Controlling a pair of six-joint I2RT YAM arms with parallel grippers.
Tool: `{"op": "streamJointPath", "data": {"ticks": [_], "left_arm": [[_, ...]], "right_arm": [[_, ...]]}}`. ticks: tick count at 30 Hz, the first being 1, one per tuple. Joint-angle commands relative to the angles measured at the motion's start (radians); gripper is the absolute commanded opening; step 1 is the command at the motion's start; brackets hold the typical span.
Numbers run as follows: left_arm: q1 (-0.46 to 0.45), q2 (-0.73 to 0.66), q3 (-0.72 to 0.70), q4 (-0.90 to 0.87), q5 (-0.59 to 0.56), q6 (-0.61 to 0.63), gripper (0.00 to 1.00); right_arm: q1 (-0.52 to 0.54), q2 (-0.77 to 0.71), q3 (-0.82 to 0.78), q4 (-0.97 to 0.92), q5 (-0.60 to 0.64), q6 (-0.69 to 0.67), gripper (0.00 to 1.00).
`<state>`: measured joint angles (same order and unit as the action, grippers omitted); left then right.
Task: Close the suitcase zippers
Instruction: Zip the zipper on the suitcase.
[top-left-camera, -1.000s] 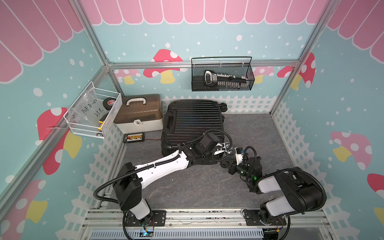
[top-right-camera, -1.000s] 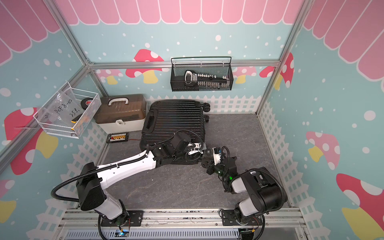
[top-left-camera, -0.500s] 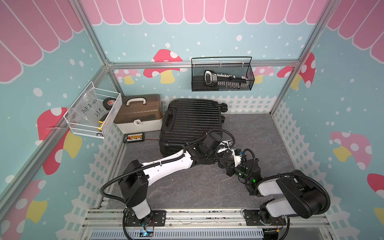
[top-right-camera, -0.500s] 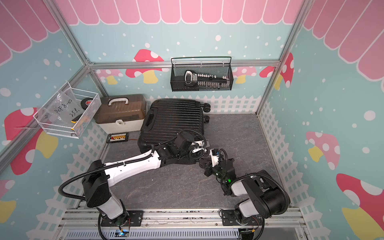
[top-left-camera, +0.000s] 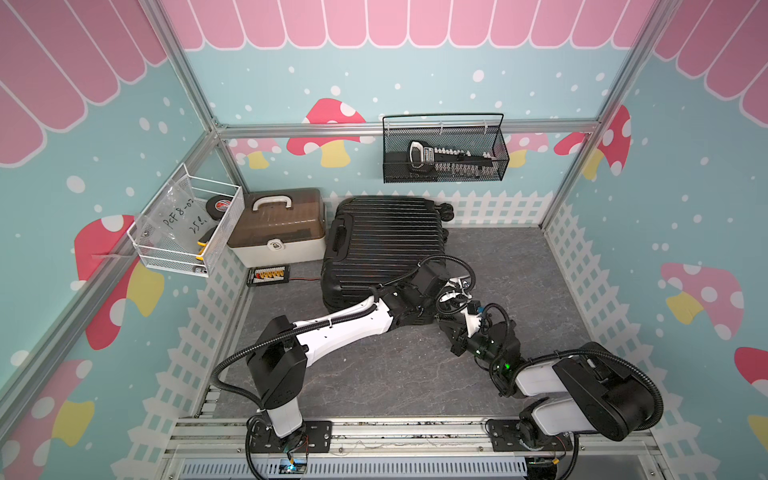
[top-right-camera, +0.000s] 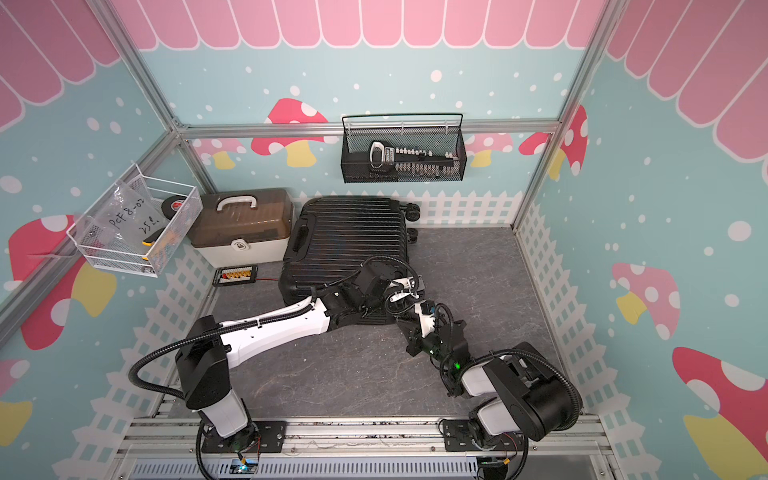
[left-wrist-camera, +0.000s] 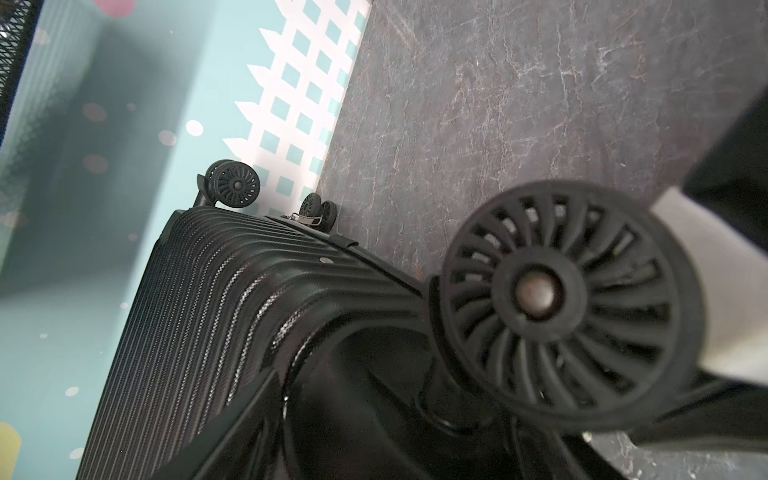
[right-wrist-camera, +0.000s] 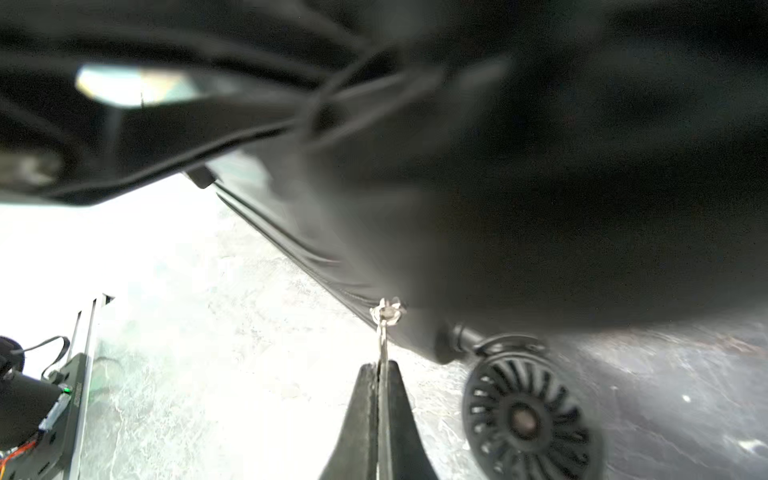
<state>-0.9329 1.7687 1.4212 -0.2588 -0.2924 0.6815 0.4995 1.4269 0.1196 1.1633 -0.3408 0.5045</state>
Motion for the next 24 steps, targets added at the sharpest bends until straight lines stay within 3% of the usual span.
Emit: {"op": "streamJointPath", "data": {"ticks": [1,6,11,14,17,20,24], "left_arm": [[0.063,0.055,0.017,0.020,-0.118,-0.055,0.66],[0.062,0.036,0.025,-0.013,-0.068,-0.078,0.65],[0.061,-0.025,0.081,-0.162,0.115,-0.139,0.72],[0.063,-0.083,0.129,-0.233,0.209,-0.263,0.86],[0.079,-0.145,0.149,-0.249,0.264,-0.399,0.91],[0.152,-0.199,0.171,-0.263,0.296,-0.562,0.90],[0.354,-0.215,0.242,-0.387,0.308,-0.803,0.83]], "right_arm": [[0.047,0.012,-0.048,-0.057,-0.115,-0.041,0.00],[0.058,0.010,-0.049,-0.053,-0.072,-0.044,0.00],[0.061,-0.039,-0.041,-0.141,0.020,-0.054,0.00],[0.061,-0.080,-0.035,-0.211,0.073,-0.071,0.00],[0.060,-0.118,-0.035,-0.251,0.101,-0.086,0.00],[0.061,-0.144,-0.036,-0.287,0.109,-0.101,0.00],[0.061,-0.144,-0.036,-0.293,0.109,-0.105,0.00]]}}
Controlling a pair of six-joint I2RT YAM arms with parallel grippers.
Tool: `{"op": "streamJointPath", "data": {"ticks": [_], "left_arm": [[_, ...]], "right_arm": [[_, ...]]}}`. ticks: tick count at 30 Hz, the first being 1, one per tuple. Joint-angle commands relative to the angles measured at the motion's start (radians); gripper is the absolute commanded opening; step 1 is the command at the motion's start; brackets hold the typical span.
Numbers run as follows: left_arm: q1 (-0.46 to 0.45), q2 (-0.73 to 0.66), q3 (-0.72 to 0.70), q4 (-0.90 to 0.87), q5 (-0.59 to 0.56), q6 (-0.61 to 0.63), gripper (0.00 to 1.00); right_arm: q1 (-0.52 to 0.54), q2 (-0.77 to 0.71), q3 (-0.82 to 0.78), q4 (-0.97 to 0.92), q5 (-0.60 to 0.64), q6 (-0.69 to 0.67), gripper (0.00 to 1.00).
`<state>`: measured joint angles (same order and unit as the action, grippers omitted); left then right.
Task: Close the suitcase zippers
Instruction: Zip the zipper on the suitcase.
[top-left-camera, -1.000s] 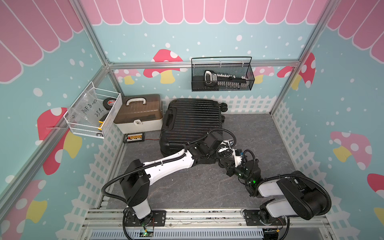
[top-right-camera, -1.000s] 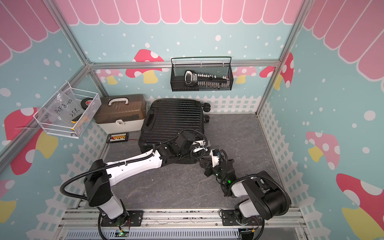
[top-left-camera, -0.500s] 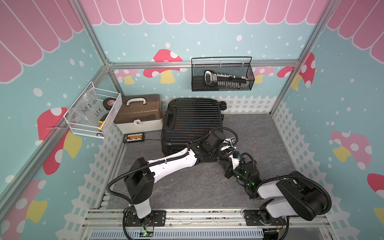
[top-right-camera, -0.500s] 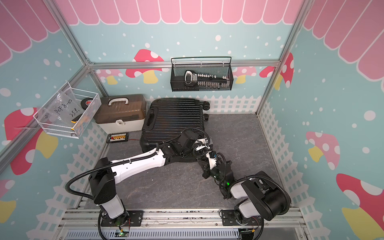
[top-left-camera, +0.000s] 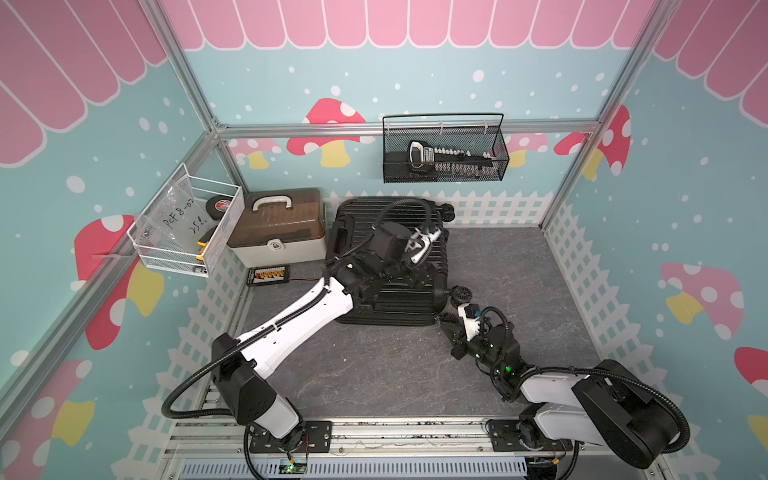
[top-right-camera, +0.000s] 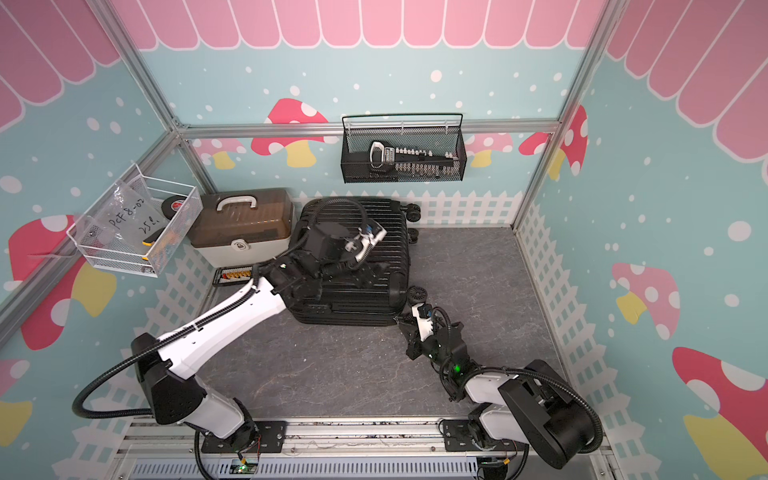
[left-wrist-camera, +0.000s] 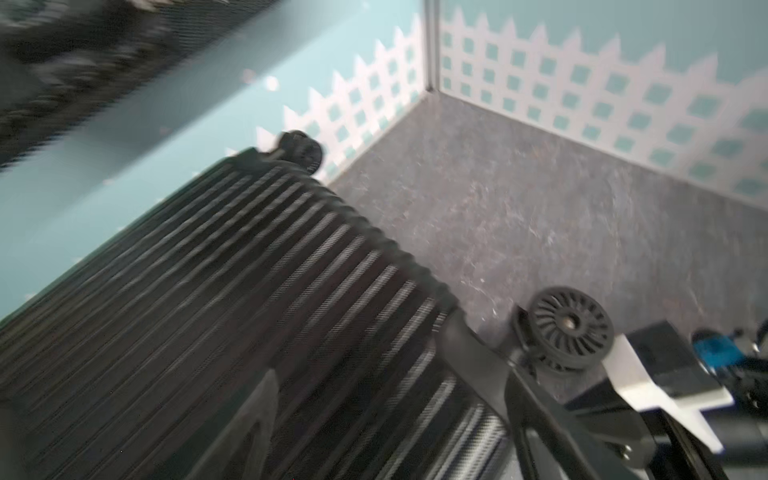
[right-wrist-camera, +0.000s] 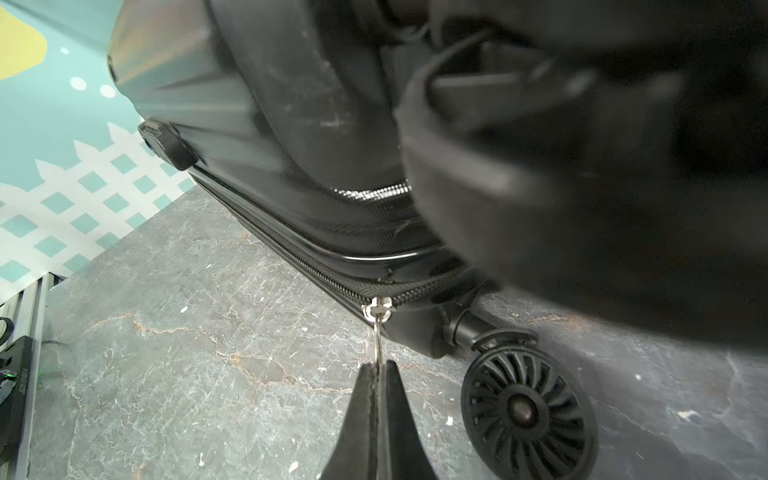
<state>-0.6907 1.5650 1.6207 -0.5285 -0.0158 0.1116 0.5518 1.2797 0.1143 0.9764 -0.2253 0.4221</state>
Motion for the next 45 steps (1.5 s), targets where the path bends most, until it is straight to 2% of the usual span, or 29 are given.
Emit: {"op": "streamJointPath", "data": {"ticks": [1,4,9,13,18,20,24,28,32,38,43,45], "left_arm": [[0.168,-0.011,0.058,-0.158,0.036,-0.261,0.80],[0.320,-0.014,0.065,-0.231,0.043,-0.290,0.77],[0.488,0.015,0.058,-0.301,0.005,-0.264,0.73],[0.561,0.089,0.080,-0.330,0.040,-0.217,0.71],[0.613,0.197,0.137,-0.357,0.214,-0.182,0.68],[0.624,0.233,0.154,-0.358,0.250,-0.188,0.65],[0.625,0.292,0.179,-0.358,0.235,-0.194,0.63],[0.625,0.338,0.198,-0.363,0.263,-0.225,0.52],[0.621,0.328,0.178,-0.366,0.307,-0.311,0.38],[0.597,0.233,0.074,-0.324,0.326,-0.392,0.33],[0.597,0.224,0.069,-0.337,0.321,-0.364,0.33],[0.597,0.227,0.073,-0.347,0.324,-0.354,0.33]], "right_arm": [[0.009,0.005,-0.028,-0.107,-0.003,-0.022,0.00],[0.009,0.010,-0.022,-0.110,-0.005,-0.025,0.00],[0.008,0.012,-0.015,-0.116,-0.008,-0.028,0.00],[0.009,0.014,-0.010,-0.126,-0.009,-0.025,0.00],[0.009,0.026,-0.005,-0.128,-0.008,-0.029,0.00],[0.008,0.033,-0.001,-0.128,-0.010,-0.029,0.00],[0.009,0.043,0.005,-0.128,-0.012,-0.035,0.00],[0.008,0.055,0.011,-0.128,-0.011,-0.045,0.00],[0.008,0.071,0.022,-0.128,-0.014,-0.067,0.00],[0.008,0.096,0.050,-0.127,-0.016,-0.091,0.00],[0.009,0.091,0.046,-0.128,0.040,-0.097,0.00],[0.009,0.076,0.037,-0.128,0.067,-0.098,0.11]]}}
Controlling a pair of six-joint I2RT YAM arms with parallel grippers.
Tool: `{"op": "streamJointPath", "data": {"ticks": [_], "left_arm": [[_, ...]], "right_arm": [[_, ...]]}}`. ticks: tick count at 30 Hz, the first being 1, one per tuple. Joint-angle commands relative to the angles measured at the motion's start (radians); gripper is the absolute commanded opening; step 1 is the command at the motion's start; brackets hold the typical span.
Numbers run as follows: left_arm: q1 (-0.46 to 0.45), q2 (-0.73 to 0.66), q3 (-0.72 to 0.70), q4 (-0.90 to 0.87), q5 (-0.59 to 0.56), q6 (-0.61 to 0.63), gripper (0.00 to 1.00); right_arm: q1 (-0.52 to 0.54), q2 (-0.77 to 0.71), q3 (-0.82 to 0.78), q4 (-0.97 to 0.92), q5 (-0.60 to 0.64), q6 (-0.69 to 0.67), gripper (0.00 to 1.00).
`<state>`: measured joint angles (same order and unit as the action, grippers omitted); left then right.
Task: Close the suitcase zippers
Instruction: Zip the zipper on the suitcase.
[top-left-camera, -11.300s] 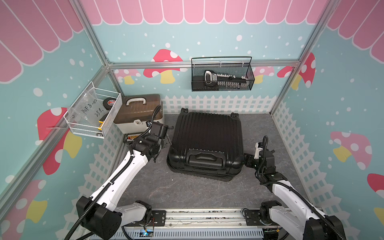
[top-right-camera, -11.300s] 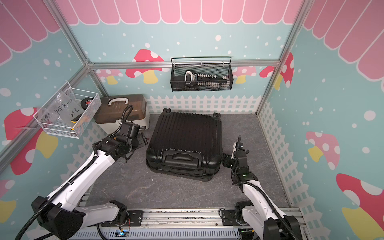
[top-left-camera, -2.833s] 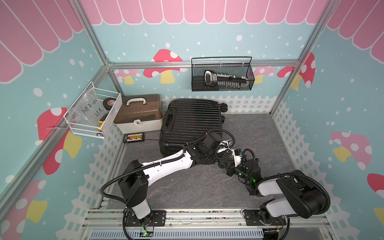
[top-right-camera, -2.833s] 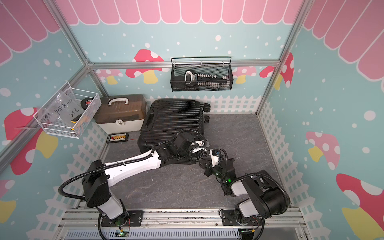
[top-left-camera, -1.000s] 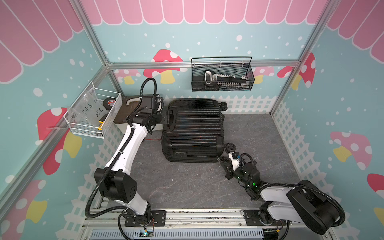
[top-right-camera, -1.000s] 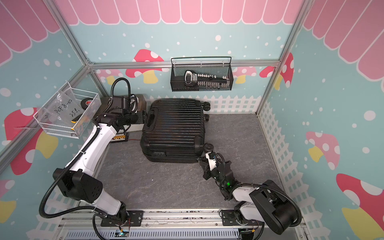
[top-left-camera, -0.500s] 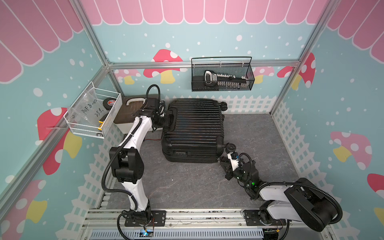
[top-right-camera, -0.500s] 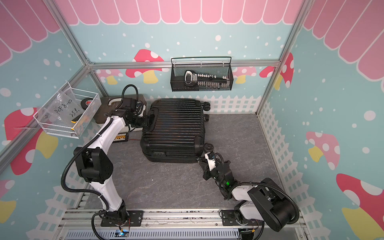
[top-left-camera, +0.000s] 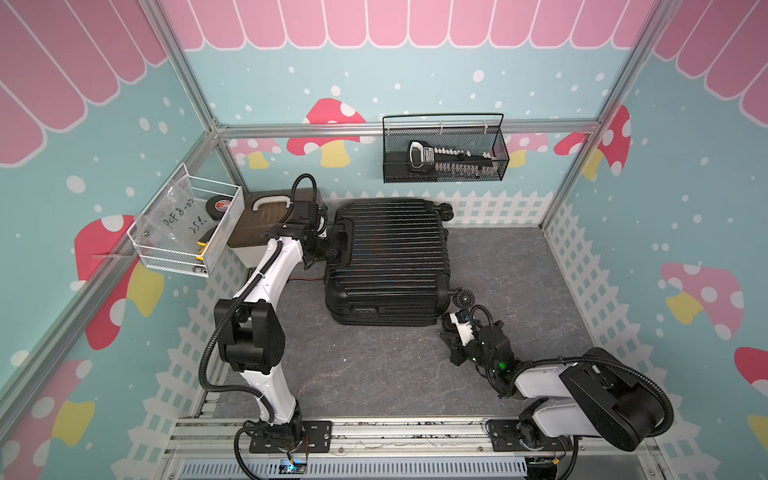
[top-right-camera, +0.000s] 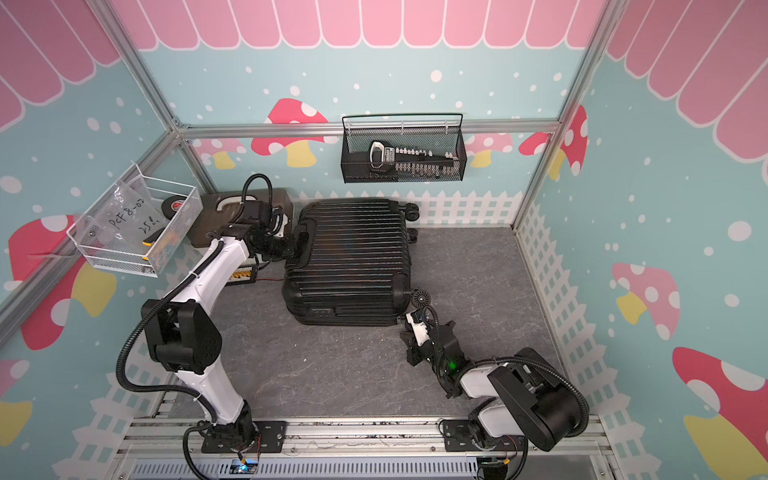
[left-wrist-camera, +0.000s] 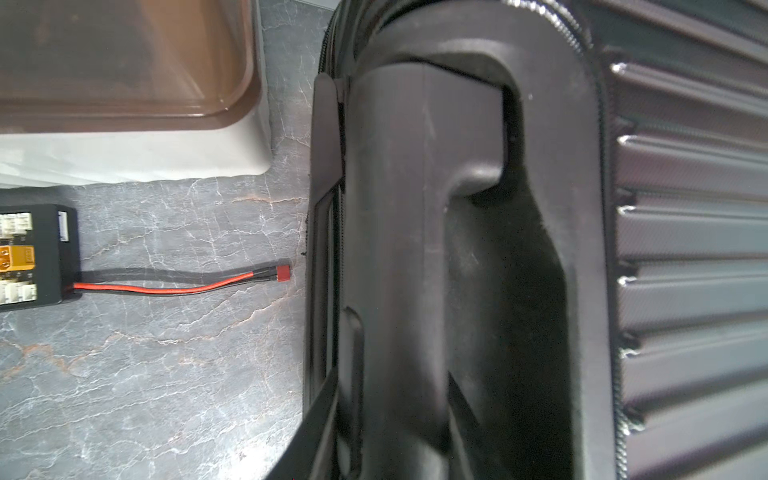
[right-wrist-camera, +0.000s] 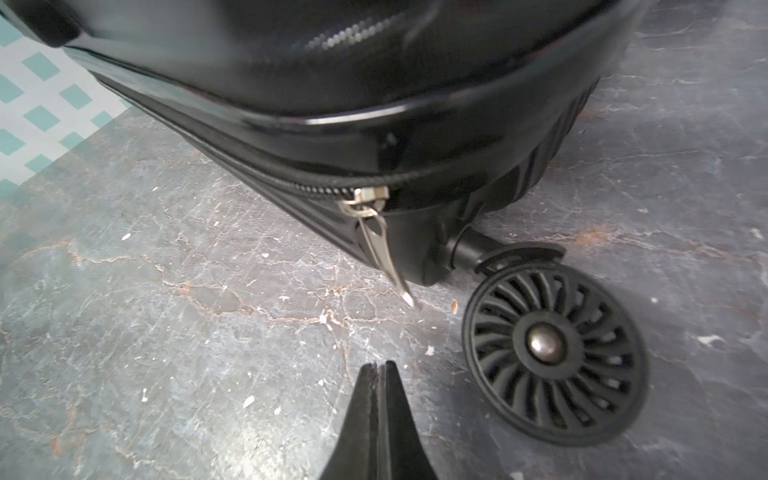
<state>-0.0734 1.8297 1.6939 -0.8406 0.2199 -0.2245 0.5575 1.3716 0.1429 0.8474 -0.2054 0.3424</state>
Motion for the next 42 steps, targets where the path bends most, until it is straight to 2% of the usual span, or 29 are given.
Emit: {"op": "streamJointPath", "data": {"ticks": [1,3,4,8,11,19,35,42], "left_arm": [[-0.020,-0.038,0.001,-0.037,0.089,-0.015,0.33],[-0.020,-0.037,0.004,-0.041,0.092,-0.009,0.33],[-0.021,-0.038,0.004,-0.043,0.094,-0.007,0.33],[-0.020,-0.041,0.007,-0.052,0.096,0.002,0.33],[-0.020,-0.041,0.003,-0.054,0.099,0.002,0.33],[-0.020,-0.041,-0.007,-0.054,0.124,0.001,0.32],[-0.042,-0.059,-0.050,-0.055,0.151,-0.021,0.31],[-0.049,-0.082,-0.075,-0.051,0.156,-0.044,0.29]], "right_arm": [[0.003,-0.023,0.006,0.000,0.056,-0.024,0.15],[0.003,-0.035,-0.003,0.000,0.073,-0.042,0.31],[0.003,-0.039,-0.001,0.000,0.081,-0.050,0.35],[0.003,-0.052,0.001,0.002,0.081,-0.101,0.47],[0.003,-0.053,0.013,0.005,0.073,-0.138,0.51],[0.003,-0.038,0.043,0.034,0.103,-0.189,0.51],[0.002,0.139,0.113,0.209,0.067,-0.176,0.37],[0.003,0.169,0.119,0.252,0.058,-0.171,0.34]]}}
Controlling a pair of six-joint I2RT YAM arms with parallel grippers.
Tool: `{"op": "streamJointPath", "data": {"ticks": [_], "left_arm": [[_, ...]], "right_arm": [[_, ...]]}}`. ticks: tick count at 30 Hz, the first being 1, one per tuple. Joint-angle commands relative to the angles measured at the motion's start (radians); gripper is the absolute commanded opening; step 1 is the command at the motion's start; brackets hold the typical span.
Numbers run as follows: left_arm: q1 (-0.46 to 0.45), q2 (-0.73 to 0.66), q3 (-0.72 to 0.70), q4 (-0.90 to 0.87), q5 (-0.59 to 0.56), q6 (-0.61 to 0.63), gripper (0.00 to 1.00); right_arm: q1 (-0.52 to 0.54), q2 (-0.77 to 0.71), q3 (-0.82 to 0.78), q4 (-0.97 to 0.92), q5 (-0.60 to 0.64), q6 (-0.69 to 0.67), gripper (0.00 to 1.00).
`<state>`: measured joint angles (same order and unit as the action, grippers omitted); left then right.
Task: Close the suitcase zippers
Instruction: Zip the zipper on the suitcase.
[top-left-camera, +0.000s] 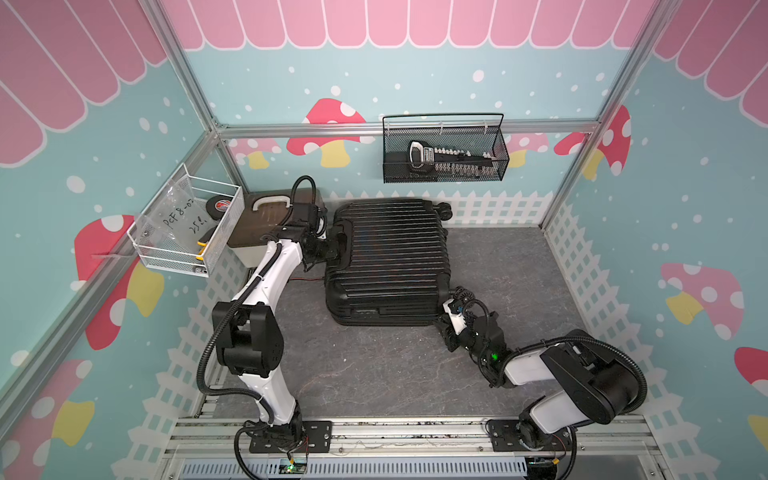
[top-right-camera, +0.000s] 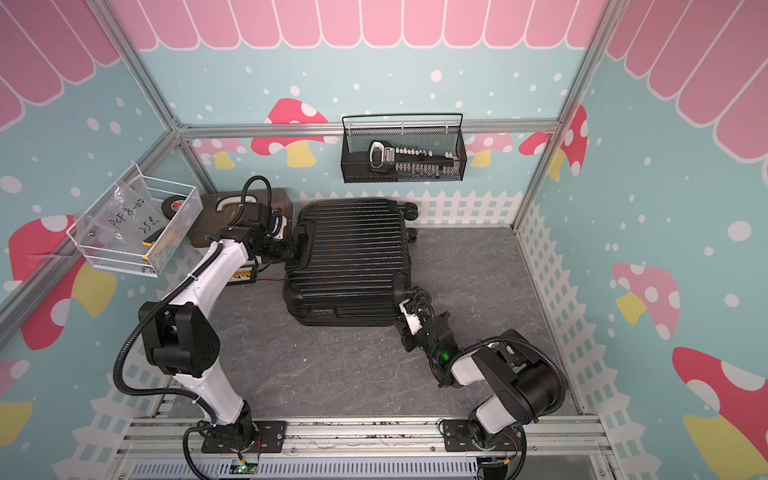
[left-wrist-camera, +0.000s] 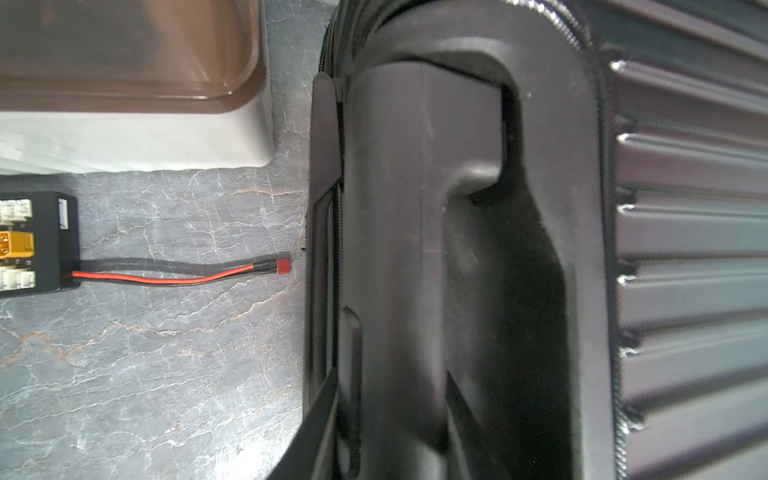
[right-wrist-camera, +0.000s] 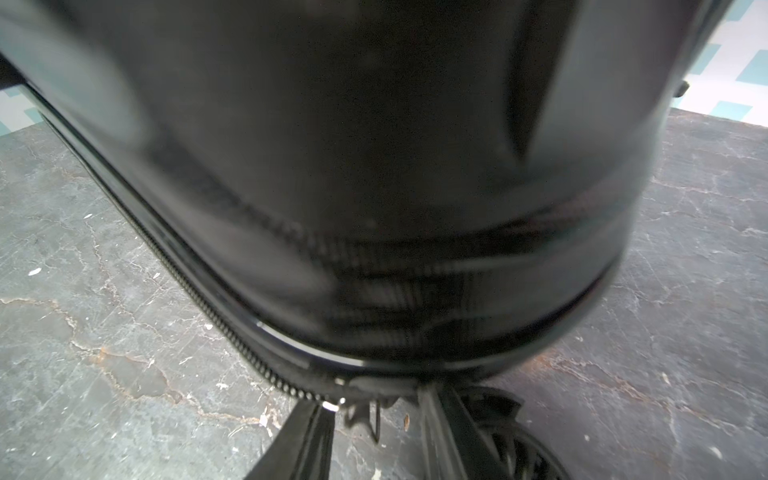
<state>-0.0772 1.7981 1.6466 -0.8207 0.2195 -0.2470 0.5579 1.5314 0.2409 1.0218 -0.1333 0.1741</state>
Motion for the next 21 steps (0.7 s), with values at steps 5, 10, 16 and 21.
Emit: {"op": "streamJointPath", "data": {"ticks": [5,10,16,21], "left_arm": [[-0.050,-0.089,-0.076,-0.019,0.144,-0.109,0.22],[-0.053,-0.145,-0.164,0.120,0.118,-0.316,0.13],[-0.082,-0.175,-0.203,0.256,0.035,-0.496,0.00],[-0.097,-0.164,-0.195,0.304,-0.026,-0.594,0.00]], "right_arm": [[0.003,-0.002,0.012,0.083,-0.017,0.001,0.05],[0.002,-0.050,-0.008,0.048,-0.060,-0.008,0.00],[0.018,-0.118,-0.008,-0.038,-0.128,-0.038,0.00],[0.040,-0.199,-0.008,-0.141,-0.166,-0.075,0.00]]}}
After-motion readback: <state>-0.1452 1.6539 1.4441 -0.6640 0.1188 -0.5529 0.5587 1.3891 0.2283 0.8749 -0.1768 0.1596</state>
